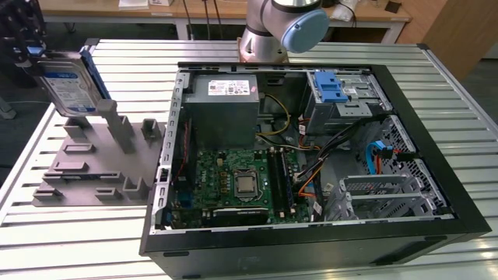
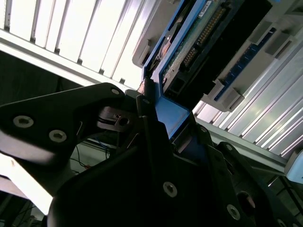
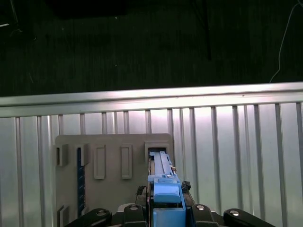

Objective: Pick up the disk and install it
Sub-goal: 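Pick up the disk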

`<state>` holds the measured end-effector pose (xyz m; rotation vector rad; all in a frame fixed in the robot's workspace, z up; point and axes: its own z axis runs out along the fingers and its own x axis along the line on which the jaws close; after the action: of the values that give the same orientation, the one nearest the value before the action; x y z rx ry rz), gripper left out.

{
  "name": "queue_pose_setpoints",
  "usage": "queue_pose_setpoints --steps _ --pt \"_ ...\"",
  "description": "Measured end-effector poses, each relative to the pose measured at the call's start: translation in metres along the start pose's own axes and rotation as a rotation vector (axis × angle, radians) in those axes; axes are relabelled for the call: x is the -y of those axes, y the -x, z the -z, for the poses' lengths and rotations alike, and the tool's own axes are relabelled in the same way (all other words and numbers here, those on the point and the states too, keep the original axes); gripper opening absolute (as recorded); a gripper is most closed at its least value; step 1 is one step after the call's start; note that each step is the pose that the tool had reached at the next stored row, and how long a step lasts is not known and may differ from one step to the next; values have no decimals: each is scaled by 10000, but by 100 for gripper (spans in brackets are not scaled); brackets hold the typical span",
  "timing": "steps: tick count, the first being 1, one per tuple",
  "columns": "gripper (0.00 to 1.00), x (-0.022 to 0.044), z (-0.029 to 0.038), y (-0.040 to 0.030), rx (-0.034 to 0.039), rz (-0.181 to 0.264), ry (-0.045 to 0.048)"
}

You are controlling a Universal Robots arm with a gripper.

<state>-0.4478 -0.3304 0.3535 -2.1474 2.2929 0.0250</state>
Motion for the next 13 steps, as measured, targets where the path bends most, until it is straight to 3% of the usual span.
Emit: queue_pose_setpoints --steps 13 --pt "36 -1 67 1 0 0 1"
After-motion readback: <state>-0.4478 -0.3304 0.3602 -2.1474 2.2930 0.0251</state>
